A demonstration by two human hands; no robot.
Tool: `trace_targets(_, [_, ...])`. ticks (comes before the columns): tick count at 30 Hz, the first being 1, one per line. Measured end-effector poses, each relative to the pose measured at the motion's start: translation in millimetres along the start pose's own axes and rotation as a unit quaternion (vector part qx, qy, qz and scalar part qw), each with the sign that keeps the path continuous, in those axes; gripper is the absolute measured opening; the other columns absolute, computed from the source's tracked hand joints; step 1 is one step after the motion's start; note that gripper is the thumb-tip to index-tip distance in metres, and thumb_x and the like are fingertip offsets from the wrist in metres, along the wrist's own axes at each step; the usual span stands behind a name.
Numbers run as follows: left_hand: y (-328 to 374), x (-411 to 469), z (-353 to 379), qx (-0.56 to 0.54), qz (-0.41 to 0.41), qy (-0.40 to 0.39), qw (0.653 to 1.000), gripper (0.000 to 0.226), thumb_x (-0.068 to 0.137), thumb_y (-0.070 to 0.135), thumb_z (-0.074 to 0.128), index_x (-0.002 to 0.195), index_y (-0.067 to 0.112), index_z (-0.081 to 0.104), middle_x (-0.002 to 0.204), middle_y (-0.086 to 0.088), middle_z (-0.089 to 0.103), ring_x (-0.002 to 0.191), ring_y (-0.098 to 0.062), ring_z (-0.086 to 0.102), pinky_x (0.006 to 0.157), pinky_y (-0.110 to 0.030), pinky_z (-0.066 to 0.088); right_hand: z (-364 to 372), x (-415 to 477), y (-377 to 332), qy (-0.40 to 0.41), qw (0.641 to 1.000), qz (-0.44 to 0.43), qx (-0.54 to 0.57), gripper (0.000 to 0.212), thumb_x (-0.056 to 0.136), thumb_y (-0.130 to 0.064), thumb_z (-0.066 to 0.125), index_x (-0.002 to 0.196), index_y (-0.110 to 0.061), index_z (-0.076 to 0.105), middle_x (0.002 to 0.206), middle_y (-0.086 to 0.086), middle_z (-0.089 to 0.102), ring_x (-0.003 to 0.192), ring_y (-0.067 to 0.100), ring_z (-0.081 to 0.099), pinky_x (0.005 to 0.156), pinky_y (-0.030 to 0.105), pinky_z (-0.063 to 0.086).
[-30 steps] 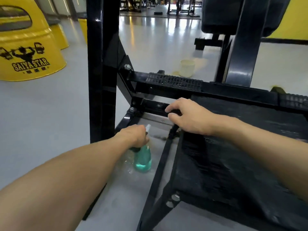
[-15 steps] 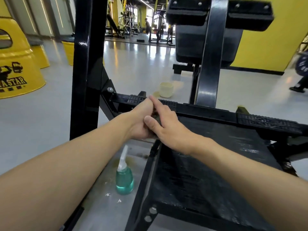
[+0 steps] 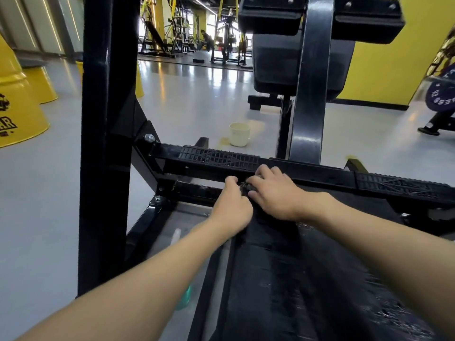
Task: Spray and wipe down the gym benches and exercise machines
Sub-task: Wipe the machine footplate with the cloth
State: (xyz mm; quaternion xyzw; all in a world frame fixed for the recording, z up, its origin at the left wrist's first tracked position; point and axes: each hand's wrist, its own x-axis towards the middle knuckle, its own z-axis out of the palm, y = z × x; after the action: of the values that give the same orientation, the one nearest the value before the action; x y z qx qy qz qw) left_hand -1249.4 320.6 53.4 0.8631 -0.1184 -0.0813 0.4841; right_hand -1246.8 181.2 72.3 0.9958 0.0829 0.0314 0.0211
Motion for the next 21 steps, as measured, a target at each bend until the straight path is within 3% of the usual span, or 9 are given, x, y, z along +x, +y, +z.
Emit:
trace_targets(3, [-2.0,-0.6,12.4,0.007,0.042,0.061,0.997,0.039,0.106,0.021,0.031,0.144,0.011,0.03,0.142,-0.013,0.046,0.123,-0.026,0.049,0.096,-0.036,0.039,0.9,5.0,8.9,0.041,0.998,-0.033,0.027,0.03,0.103,-0.03,0.045,0.127,-0.016,0.057,0.119,0.006,0.045,0.103,0.028,0.044,0.089,0.043,0.041])
trace_targets(7, [-0.3,-0.9,14.8,0.042,0.071,0.104,0.991,0.04,0.105,0.018,0.031,0.145,0.014,0.025,0.13,-0.014,0.055,0.112,-0.031,0.056,0.094,-0.048,0.045,5.7,13.4,9.7,0.105,0.99,-0.006,0.091,0.021,0.098,-0.024,0.052,0.112,-0.015,0.065,0.111,0.006,0.051,0.1,0.029,0.052,0.089,0.042,0.045])
trace_targets(13, [3.4,-6.6,14.4,0.067,0.055,0.113,0.99,0.028,0.099,0.007,0.034,0.126,0.013,0.032,0.115,-0.013,0.06,0.103,-0.034,0.057,0.083,-0.045,0.044,-2.3,-0.4,18.8,0.068,0.985,-0.057,0.151,0.014,0.092,-0.02,0.064,0.103,-0.014,0.071,0.103,0.001,0.056,0.094,0.021,0.059,0.085,0.033,0.047])
trace_targets(18, [9.0,-12.7,10.6,0.107,0.052,0.086,0.989,0.031,0.099,0.006,0.036,0.128,0.014,0.03,0.122,-0.009,0.057,0.103,-0.029,0.056,0.086,-0.042,0.045,-1.7,7.0,19.7,0.116,0.988,0.007,0.102,0.019,0.095,-0.021,0.059,0.11,-0.013,0.068,0.109,0.005,0.056,0.102,0.029,0.058,0.083,0.034,0.044])
trace_targets(21, [10.3,-14.6,10.2,0.135,0.051,0.077,0.986,0.023,0.098,0.006,0.038,0.118,0.015,0.031,0.114,-0.009,0.057,0.093,-0.027,0.052,0.078,-0.039,0.042,-6.1,-6.3,14.7,0.065,0.989,-0.053,0.12,0.022,0.091,-0.016,0.058,0.11,-0.016,0.069,0.108,0.001,0.056,0.101,0.026,0.058,0.087,0.037,0.048])
